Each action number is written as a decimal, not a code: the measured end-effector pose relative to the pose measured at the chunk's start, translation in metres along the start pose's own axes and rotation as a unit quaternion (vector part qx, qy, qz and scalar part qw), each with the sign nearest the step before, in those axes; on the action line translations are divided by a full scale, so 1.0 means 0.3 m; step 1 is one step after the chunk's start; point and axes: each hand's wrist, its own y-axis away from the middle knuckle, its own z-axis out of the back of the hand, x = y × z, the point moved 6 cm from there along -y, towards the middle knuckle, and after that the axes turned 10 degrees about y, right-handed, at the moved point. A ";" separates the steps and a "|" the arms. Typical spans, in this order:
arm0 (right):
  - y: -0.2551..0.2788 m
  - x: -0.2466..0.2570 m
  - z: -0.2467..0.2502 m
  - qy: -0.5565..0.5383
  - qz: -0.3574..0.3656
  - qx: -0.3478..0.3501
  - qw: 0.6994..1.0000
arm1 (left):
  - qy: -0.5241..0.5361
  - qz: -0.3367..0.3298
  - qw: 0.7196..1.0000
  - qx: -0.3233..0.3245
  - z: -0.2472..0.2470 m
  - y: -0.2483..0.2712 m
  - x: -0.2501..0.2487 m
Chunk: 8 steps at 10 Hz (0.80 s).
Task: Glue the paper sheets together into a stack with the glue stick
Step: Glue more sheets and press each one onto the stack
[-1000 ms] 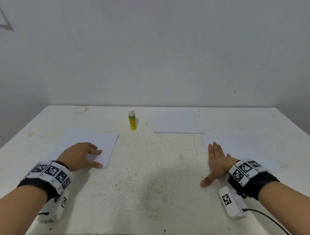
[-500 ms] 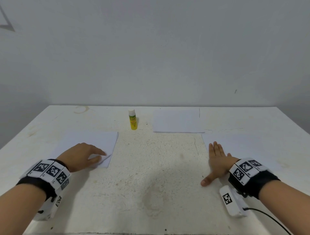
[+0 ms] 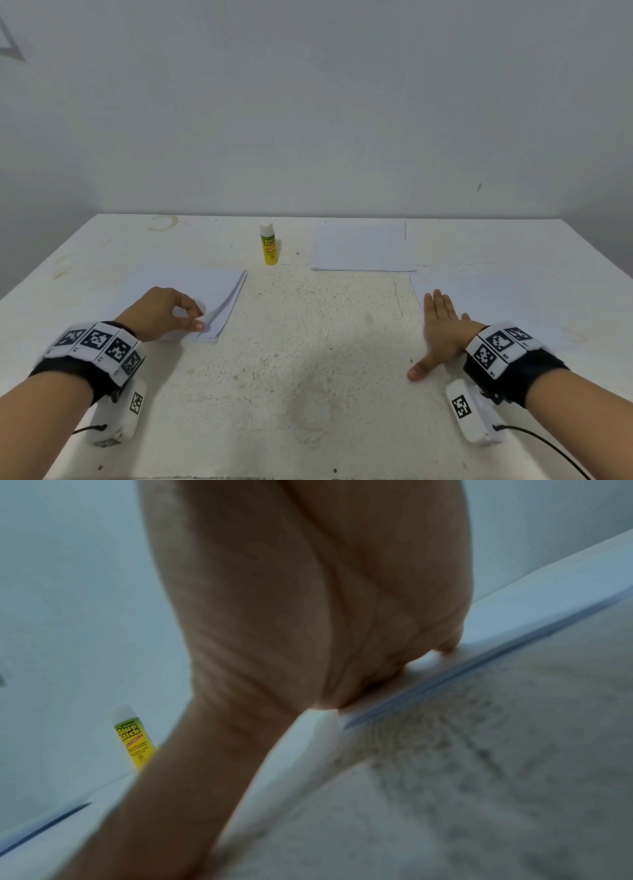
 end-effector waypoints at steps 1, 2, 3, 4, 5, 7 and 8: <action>0.000 0.000 -0.002 -0.001 0.000 0.003 1.000 | -0.051 -0.029 0.998 -0.004 -0.002 -0.003 -0.014; 0.000 0.000 0.001 -0.002 0.001 0.004 1.000 | -0.099 -0.015 0.994 -0.041 0.011 -0.004 -0.021; 0.001 0.002 0.004 -0.002 0.000 0.001 1.000 | -0.130 -0.022 0.984 -0.120 0.036 0.006 -0.044; 0.000 0.001 0.000 0.000 0.001 0.003 1.000 | -0.125 -0.050 0.970 -0.202 0.064 0.026 -0.074; -0.002 0.000 -0.001 0.000 0.001 0.003 1.000 | -0.144 -0.097 0.956 -0.238 0.074 0.039 -0.102; -0.009 -0.001 -0.002 0.006 0.005 0.001 1.000 | -0.144 -0.240 0.926 -0.254 0.067 0.085 -0.193; -0.011 -0.001 -0.002 0.011 0.005 0.000 1.000 | -0.155 -0.310 0.904 -0.248 0.031 0.122 -0.318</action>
